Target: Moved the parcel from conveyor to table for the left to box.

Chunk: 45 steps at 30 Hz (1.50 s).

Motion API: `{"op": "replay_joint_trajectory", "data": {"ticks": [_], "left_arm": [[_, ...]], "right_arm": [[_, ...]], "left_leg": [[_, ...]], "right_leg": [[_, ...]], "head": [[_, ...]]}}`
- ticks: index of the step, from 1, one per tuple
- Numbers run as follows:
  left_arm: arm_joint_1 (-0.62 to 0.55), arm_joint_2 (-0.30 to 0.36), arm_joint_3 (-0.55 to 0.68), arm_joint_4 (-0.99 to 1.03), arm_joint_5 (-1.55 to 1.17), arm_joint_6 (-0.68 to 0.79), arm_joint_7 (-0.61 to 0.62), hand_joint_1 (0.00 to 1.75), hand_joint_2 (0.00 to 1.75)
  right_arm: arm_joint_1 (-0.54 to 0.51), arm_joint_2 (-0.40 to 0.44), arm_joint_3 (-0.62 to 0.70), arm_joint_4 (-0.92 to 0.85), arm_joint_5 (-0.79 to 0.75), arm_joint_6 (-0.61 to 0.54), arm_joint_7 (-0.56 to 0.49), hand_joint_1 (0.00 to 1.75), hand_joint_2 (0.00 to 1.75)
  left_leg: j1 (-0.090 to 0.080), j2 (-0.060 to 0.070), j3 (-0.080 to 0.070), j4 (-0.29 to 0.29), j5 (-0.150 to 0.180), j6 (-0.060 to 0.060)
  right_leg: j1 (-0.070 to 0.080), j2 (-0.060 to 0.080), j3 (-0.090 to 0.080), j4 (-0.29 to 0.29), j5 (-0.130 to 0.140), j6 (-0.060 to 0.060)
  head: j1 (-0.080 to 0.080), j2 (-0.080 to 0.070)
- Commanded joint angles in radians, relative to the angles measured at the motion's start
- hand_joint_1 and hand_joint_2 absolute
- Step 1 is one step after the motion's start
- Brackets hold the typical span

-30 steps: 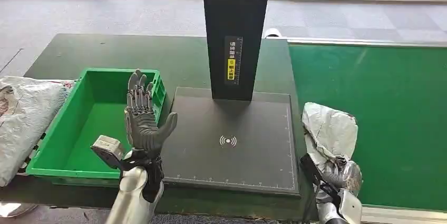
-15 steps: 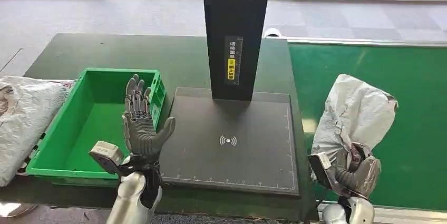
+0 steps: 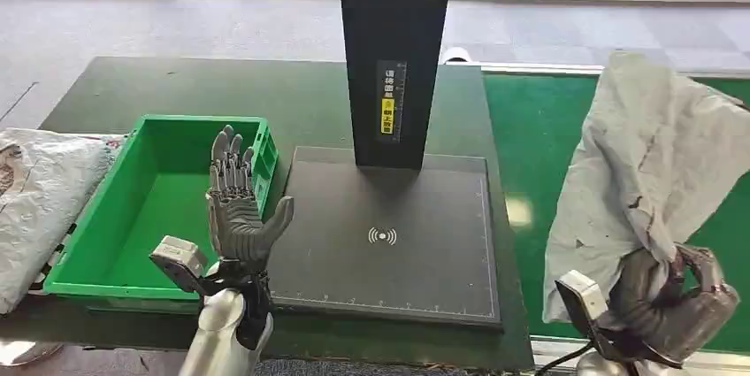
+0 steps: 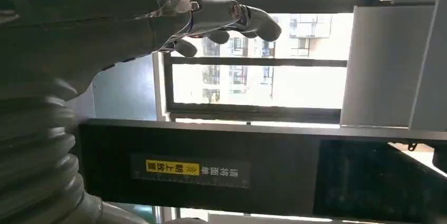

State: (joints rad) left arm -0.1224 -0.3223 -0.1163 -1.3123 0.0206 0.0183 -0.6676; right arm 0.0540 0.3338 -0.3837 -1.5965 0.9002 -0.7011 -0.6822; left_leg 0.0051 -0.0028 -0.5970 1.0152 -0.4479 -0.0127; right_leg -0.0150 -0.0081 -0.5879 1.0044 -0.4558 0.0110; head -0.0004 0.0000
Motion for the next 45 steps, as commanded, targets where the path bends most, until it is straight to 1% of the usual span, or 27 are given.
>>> {"op": "replay_joint_trajectory", "data": {"ticks": [1, 4, 5, 6, 8, 9, 10, 11, 12, 13, 15, 17, 21, 25, 31, 35, 45], "left_arm": [[0.032, -0.027, -0.011, 0.028, 0.0, -0.01, -0.031, 0.0, 1.75], [0.029, -0.027, -0.009, 0.033, -0.009, -0.009, -0.031, 0.0, 1.75], [0.029, -0.027, -0.009, 0.033, -0.009, -0.009, -0.031, 0.0, 1.75], [0.029, -0.027, -0.009, 0.033, -0.009, -0.009, -0.031, 0.0, 1.75], [0.024, -0.027, 0.001, 0.034, -0.01, -0.012, -0.031, 0.0, 1.75], [0.024, -0.027, 0.001, 0.034, -0.01, -0.012, -0.031, 0.0, 1.75], [0.03, -0.027, 0.002, 0.029, -0.008, -0.01, -0.031, 0.0, 1.75], [0.03, -0.027, 0.002, 0.029, -0.008, -0.01, -0.031, 0.0, 1.75], [0.033, -0.027, 0.002, 0.026, -0.009, -0.011, -0.031, 0.0, 1.75], [0.033, -0.027, 0.002, 0.026, -0.009, -0.011, -0.031, 0.0, 1.75], [0.033, -0.027, 0.002, 0.026, -0.009, -0.011, -0.031, 0.0, 1.75], [0.033, -0.027, 0.002, 0.026, -0.009, -0.011, -0.031, 0.0, 1.75], [0.033, -0.027, 0.002, 0.026, -0.009, -0.011, -0.031, 0.0, 1.75], [0.033, -0.027, 0.002, 0.026, -0.009, -0.011, -0.031, 0.0, 1.75], [0.033, -0.027, 0.002, 0.026, -0.009, -0.011, -0.031, 0.0, 1.75], [0.033, -0.027, 0.002, 0.026, -0.009, -0.011, -0.031, 0.0, 1.75], [0.033, -0.027, 0.002, 0.026, -0.009, -0.011, -0.031, 0.0, 1.75]], "right_arm": [[-0.076, -0.044, 0.434, 0.375, 0.302, 0.041, 0.187, 1.75, 1.75], [-0.086, -0.047, 0.448, 0.4, 0.307, 0.045, 0.194, 1.75, 1.75], [-0.086, -0.047, 0.448, 0.4, 0.307, 0.045, 0.194, 1.75, 1.75], [-0.086, -0.047, 0.448, 0.4, 0.307, 0.045, 0.194, 1.75, 1.75], [-0.112, -0.059, 0.475, 0.467, 0.312, 0.081, 0.203, 1.75, 1.75], [-0.112, -0.059, 0.475, 0.467, 0.312, 0.081, 0.203, 1.75, 1.75], [-0.147, -0.062, 0.503, 0.56, 0.329, 0.134, 0.213, 1.75, 1.75], [-0.147, -0.062, 0.503, 0.56, 0.329, 0.134, 0.213, 1.75, 1.75], [-0.172, -0.054, 0.512, 0.631, 0.326, 0.092, 0.216, 1.75, 1.75], [-0.172, -0.054, 0.512, 0.631, 0.326, 0.092, 0.216, 1.75, 1.75], [-0.172, -0.054, 0.512, 0.631, 0.326, 0.092, 0.216, 1.75, 1.75], [-0.172, -0.054, 0.512, 0.631, 0.326, 0.092, 0.216, 1.75, 1.75], [-0.172, -0.054, 0.512, 0.631, 0.326, 0.092, 0.216, 1.75, 1.75], [-0.172, -0.054, 0.512, 0.631, 0.326, 0.092, 0.216, 1.75, 1.75], [-0.172, -0.054, 0.512, 0.631, 0.326, 0.092, 0.216, 1.75, 1.75], [-0.172, -0.054, 0.512, 0.631, 0.326, 0.092, 0.216, 1.75, 1.75], [-0.172, -0.054, 0.512, 0.631, 0.326, 0.092, 0.216, 1.75, 1.75]], "left_leg": [[0.001, 0.01, 0.005, -0.003, -0.001, 0.0], [0.003, 0.008, 0.005, -0.004, 0.0, -0.001], [0.003, 0.004, 0.004, -0.002, 0.001, -0.002], [0.003, 0.004, 0.005, -0.004, 0.002, -0.002], [0.003, 0.002, 0.004, -0.003, 0.001, -0.002], [0.002, 0.003, 0.005, -0.004, 0.002, -0.002], [0.003, 0.004, 0.004, -0.002, 0.001, -0.002], [0.002, 0.005, 0.005, -0.004, 0.001, -0.002], [0.003, 0.005, 0.004, -0.002, 0.001, -0.002], [0.003, 0.007, 0.006, -0.004, 0.001, -0.002], [0.002, 0.002, 0.002, -0.002, 0.002, -0.003], [0.002, 0.001, 0.002, -0.002, 0.002, -0.003], [0.002, 0.003, 0.004, -0.003, 0.001, -0.002], [0.002, 0.001, 0.002, -0.002, 0.002, -0.002], [0.002, 0.002, 0.004, -0.004, 0.002, -0.002], [0.002, 0.001, 0.001, -0.002, 0.002, -0.002], [0.002, 0.001, 0.002, -0.002, 0.002, -0.002]], "right_leg": [[0.001, 0.01, 0.002, -0.004, 0.003, -0.001], [0.003, 0.008, 0.003, -0.004, 0.003, -0.001], [0.002, 0.005, 0.002, -0.002, 0.002, -0.002], [0.003, 0.004, 0.003, -0.004, 0.002, -0.002], [0.003, 0.002, 0.004, -0.003, 0.001, -0.002], [0.002, 0.003, 0.004, -0.004, 0.001, -0.002], [0.003, 0.004, 0.003, -0.003, 0.001, -0.001], [0.002, 0.005, 0.004, -0.004, 0.002, -0.002], [0.003, 0.005, 0.003, -0.003, 0.002, -0.002], [0.002, 0.007, 0.004, -0.004, 0.002, -0.002], [0.002, 0.002, 0.002, -0.002, 0.001, -0.002], [0.002, 0.001, 0.002, -0.002, 0.001, -0.002], [0.002, 0.003, 0.003, -0.003, 0.001, -0.002], [0.002, 0.001, 0.001, -0.001, 0.001, -0.001], [0.002, 0.003, 0.004, -0.004, 0.001, -0.002], [0.001, 0.001, 0.001, -0.001, 0.001, -0.002], [0.002, 0.001, 0.001, -0.001, 0.0, -0.002]], "head": [[0.0, 0.0], [0.0, 0.0], [0.0, 0.0], [0.0, 0.0], [0.0, 0.0], [0.0, 0.0], [0.0, 0.0], [0.0, 0.0], [0.0, 0.0], [0.0, 0.0], [0.0, 0.0], [0.0, 0.0], [0.0, 0.0], [0.0, 0.0], [0.0, 0.0], [0.0, 0.0], [0.0, 0.0]]}}
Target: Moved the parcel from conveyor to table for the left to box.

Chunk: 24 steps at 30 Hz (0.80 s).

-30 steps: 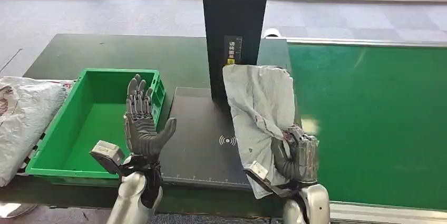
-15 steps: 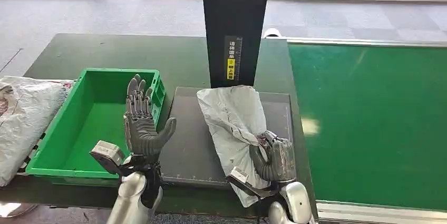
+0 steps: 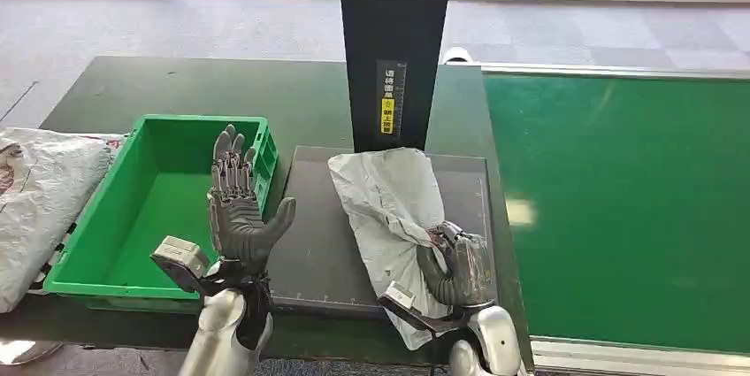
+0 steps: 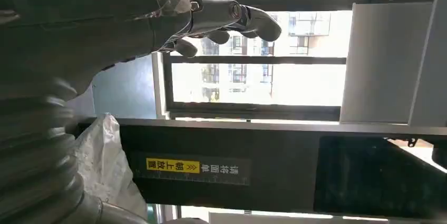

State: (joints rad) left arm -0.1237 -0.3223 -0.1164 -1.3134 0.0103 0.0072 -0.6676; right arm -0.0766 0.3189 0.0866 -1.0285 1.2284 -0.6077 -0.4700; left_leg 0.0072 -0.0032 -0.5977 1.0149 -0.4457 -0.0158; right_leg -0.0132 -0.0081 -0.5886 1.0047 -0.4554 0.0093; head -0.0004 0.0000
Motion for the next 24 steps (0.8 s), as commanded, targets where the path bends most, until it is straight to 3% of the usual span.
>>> {"op": "replay_joint_trajectory", "data": {"ticks": [1, 12, 13, 14, 16, 24], "left_arm": [[0.034, -0.027, 0.002, 0.027, 0.002, 0.0, -0.031, 0.0, 1.75], [0.034, -0.027, 0.002, 0.027, 0.002, 0.0, -0.031, 0.0, 1.75], [-0.011, 0.057, -0.119, 0.133, -0.124, 0.126, -0.021, 0.0, 1.75], [-0.037, 0.029, -0.117, 0.19, -0.374, 0.182, -0.031, 0.0, 1.75], [-0.063, 0.019, -0.127, 0.221, -0.371, 0.202, -0.031, 0.0, 1.75], [-0.062, 0.026, -0.137, 0.217, -0.367, 0.203, -0.031, 0.0, 1.75]], "right_arm": [[-0.041, -0.04, 0.041, 0.063, -0.002, -0.001, 0.004, 1.75, 1.75], [-0.041, -0.04, 0.041, 0.063, -0.002, -0.001, 0.004, 1.75, 1.75], [-0.023, 0.025, -0.084, -0.043, -0.128, -0.09, -0.083, 0.0, 0.0], [-0.037, 0.03, -0.16, -0.001, -0.195, -0.09, -0.159, 0.0, 0.0], [-0.067, 0.022, -0.204, 0.049, -0.214, -0.09, -0.21, 0.0, 0.0], [-0.074, 0.028, -0.221, 0.057, -0.211, -0.09, -0.22, 0.0, 0.0]], "left_leg": [[0.0, 0.002, 0.003, -0.002, 0.0, 0.001], [0.0, 0.002, 0.004, -0.003, 0.0, 0.001], [0.0, 0.001, 0.002, -0.001, 0.0, 0.001], [0.0, 0.002, 0.003, -0.002, 0.0, 0.001], [-0.001, -0.003, 0.004, -0.003, 0.001, 0.001], [-0.001, 0.002, 0.004, -0.003, 0.0, 0.0]], "right_leg": [[0.0, 0.002, 0.003, -0.002, 0.0, 0.0], [0.0, 0.003, 0.004, -0.004, 0.001, 0.0], [0.0, 0.002, 0.002, -0.002, 0.0, 0.0], [0.0, 0.002, 0.003, -0.003, 0.0, 0.0], [-0.001, -0.002, 0.004, -0.003, 0.0, 0.0], [-0.001, 0.002, 0.002, -0.003, 0.001, -0.001]], "head": [[0.0, 0.0], [0.0, 0.0], [0.0, 0.0], [0.0, 0.0], [0.0, 0.0], [0.0, 0.0]]}}
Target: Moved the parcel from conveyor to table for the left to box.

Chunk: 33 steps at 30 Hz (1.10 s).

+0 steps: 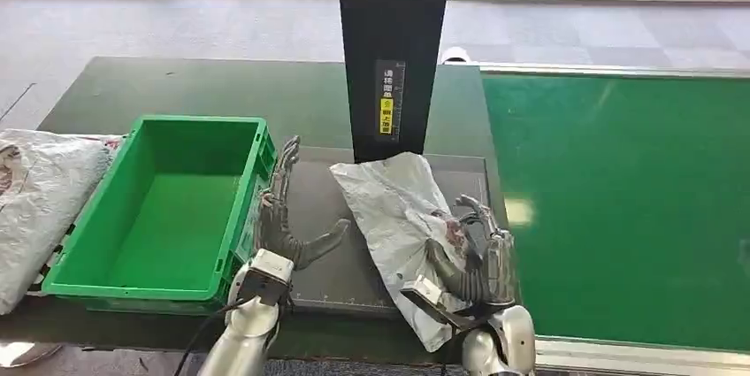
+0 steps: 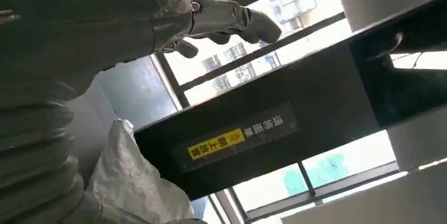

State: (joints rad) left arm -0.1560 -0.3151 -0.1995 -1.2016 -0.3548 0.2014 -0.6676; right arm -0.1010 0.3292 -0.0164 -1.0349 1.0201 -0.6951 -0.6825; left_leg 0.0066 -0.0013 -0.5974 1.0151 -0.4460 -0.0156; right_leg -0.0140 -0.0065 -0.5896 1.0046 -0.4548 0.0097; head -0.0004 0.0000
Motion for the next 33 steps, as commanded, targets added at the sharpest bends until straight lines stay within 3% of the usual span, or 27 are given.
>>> {"op": "replay_joint_trajectory", "data": {"ticks": [1, 6, 18, 22, 26, 28, 33], "left_arm": [[-0.029, 0.018, -0.054, 0.105, -0.001, 0.009, -0.031, 0.0, 1.75], [-0.006, 0.01, -0.054, 0.06, 0.043, -0.065, -0.031, 0.0, 1.75], [-0.008, 0.006, -0.045, 0.068, 0.013, -0.058, -0.031, 0.0, 1.75], [-0.082, 0.013, -0.077, 0.205, -0.22, 0.071, 0.062, 0.0, 1.75], [-0.182, -0.001, -0.149, 0.436, -0.396, 0.057, 0.125, 0.0, 1.75], [-0.195, -0.008, -0.16, 0.472, -0.423, 0.067, 0.134, 0.0, 1.75], [-0.218, -0.024, -0.184, 0.541, -0.475, 0.077, 0.167, 0.0, 1.75]], "right_arm": [[-0.049, 0.018, -0.118, 0.063, -0.002, -0.003, -0.008, 0.0, 0.0], [-0.031, 0.02, -0.115, 0.037, 0.005, -0.003, 0.006, 0.0, 0.0], [-0.014, 0.02, -0.108, -0.011, -0.027, -0.003, -0.016, 0.0, 0.0], [0.049, 0.02, -0.054, -0.219, -0.111, -0.003, -0.016, 0.0, 0.0], [0.109, 0.02, 0.001, -0.474, -0.23, -0.003, -0.016, 0.0, 0.0], [0.115, 0.02, 0.007, -0.505, -0.242, -0.003, -0.016, 0.0, 0.0], [0.13, 0.02, 0.031, -0.581, -0.272, -0.003, -0.016, 0.0, 0.0]], "left_leg": [[0.0, -0.001, 0.002, -0.002, 0.001, 0.0], [0.0, 0.0, 0.002, -0.001, 0.0, 0.0], [0.001, 0.0, 0.004, -0.003, 0.0, 0.001], [0.0, -0.002, 0.002, -0.002, 0.0, 0.0], [0.0, -0.004, 0.003, -0.002, 0.0, 0.0], [-0.001, -0.008, -0.001, 0.0, 0.001, 0.0], [0.0, -0.001, 0.004, -0.003, 0.0, 0.001]], "right_leg": [[0.0, -0.001, 0.002, -0.002, 0.0, -0.001], [0.0, 0.0, 0.002, -0.001, 0.0, 0.0], [0.001, 0.001, 0.004, -0.003, 0.0, -0.001], [0.0, -0.002, 0.003, -0.001, -0.001, -0.001], [0.0, -0.004, 0.004, -0.002, -0.001, -0.001], [-0.001, -0.008, 0.001, 0.0, -0.002, 0.0], [0.0, 0.0, 0.004, -0.003, 0.0, -0.001]], "head": [[0.0, 0.0], [0.0, 0.0], [0.0, 0.0], [0.0, 0.0], [0.0, 0.0], [0.0, 0.0], [0.0, 0.0]]}}
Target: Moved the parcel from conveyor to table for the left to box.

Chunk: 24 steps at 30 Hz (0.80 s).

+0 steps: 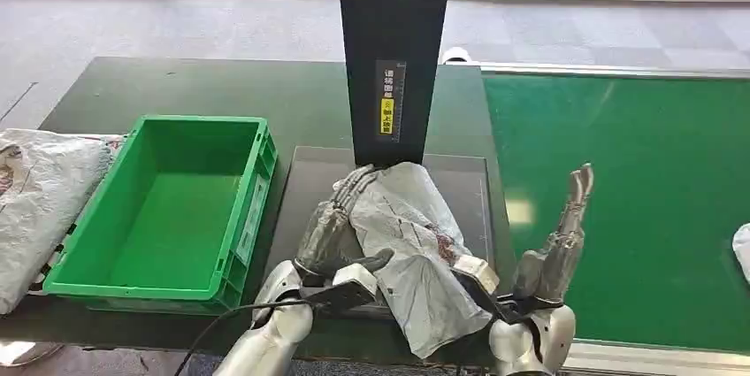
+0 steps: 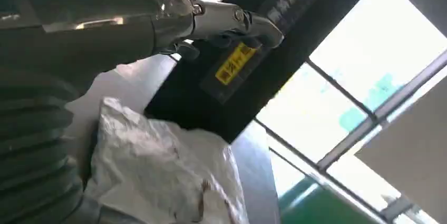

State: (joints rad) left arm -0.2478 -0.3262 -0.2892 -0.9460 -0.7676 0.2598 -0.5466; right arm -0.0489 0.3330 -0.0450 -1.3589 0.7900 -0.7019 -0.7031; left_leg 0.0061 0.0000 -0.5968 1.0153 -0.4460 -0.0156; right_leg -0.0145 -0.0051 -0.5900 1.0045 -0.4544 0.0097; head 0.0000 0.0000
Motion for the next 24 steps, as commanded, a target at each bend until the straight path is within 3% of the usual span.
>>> {"op": "replay_joint_trajectory", "data": {"ticks": [1, 6, 7, 15, 17, 18, 19, 24], "left_arm": [[-0.133, -0.015, -0.101, 0.302, -0.079, 0.023, 0.057, 0.0, 1.75], [-0.178, -0.023, -0.21, 0.406, -0.044, 0.046, 0.113, 0.0, 1.75], [-0.185, -0.023, -0.227, 0.418, -0.027, 0.052, 0.119, 0.0, 1.75], [-0.202, -0.023, -0.278, 0.447, -0.012, 0.052, 0.142, 0.0, 1.75], [-0.224, -0.023, -0.326, 0.493, -0.059, 0.033, 0.209, 0.0, 1.75], [-0.233, -0.023, -0.358, 0.516, -0.082, 0.011, 0.251, 0.82, 1.75], [-0.235, -0.023, -0.368, 0.523, -0.085, 0.005, 0.261, 1.75, 1.75], [-0.236, -0.023, -0.385, 0.54, -0.09, -0.002, 0.275, 1.75, 1.75]], "right_arm": [[0.081, 0.016, 0.067, -0.277, -0.048, 0.004, 0.005, 0.0, 0.0], [0.108, 0.016, 0.109, -0.389, -0.077, 0.004, 0.005, 0.0, 0.0], [0.108, 0.016, 0.111, -0.399, -0.079, 0.004, 0.005, 0.0, 1.75], [0.105, 0.016, 0.109, -0.411, -0.086, 0.004, 0.005, 0.0, 1.75], [0.1, 0.016, 0.105, -0.406, -0.087, 0.004, 0.005, 0.0, 1.75], [0.097, 0.016, 0.099, -0.404, -0.091, 0.004, 0.005, 0.0, 1.75], [0.097, 0.016, 0.097, -0.405, -0.092, 0.004, 0.005, 0.0, 1.75], [0.101, 0.016, 0.088, -0.405, -0.095, 0.004, 0.005, 0.0, 1.75]], "left_leg": [[0.0, 0.0, 0.002, -0.001, 0.0, 0.0], [0.0, -0.003, 0.001, -0.001, 0.0, 0.0], [0.0, -0.001, 0.001, -0.001, 0.0, 0.0], [0.0, 0.0, 0.001, -0.001, 0.0, 0.0], [0.0, -0.001, 0.002, -0.001, 0.0, 0.0], [0.0, -0.001, 0.001, -0.001, 0.0, 0.0], [0.0, -0.001, 0.002, -0.002, 0.0, 0.0], [0.0, 0.0, 0.002, -0.002, 0.0, 0.0]], "right_leg": [[0.0, 0.001, 0.001, -0.001, 0.0, -0.001], [0.0, -0.002, 0.002, -0.001, 0.0, -0.001], [0.001, 0.0, 0.001, -0.001, 0.0, -0.001], [0.0, 0.001, 0.001, -0.001, 0.0, 0.0], [0.0, 0.001, 0.001, -0.001, 0.0, -0.001], [0.0, 0.001, 0.001, -0.001, 0.0, 0.0], [0.0, 0.0, 0.002, -0.002, 0.0, -0.001], [0.0, 0.002, 0.002, -0.001, 0.001, 0.0]], "head": [[0.0, 0.0], [0.0, 0.0], [0.0, 0.0], [0.0, 0.0], [0.0, 0.0], [0.0, 0.0], [0.0, 0.0], [0.0, 0.0]]}}
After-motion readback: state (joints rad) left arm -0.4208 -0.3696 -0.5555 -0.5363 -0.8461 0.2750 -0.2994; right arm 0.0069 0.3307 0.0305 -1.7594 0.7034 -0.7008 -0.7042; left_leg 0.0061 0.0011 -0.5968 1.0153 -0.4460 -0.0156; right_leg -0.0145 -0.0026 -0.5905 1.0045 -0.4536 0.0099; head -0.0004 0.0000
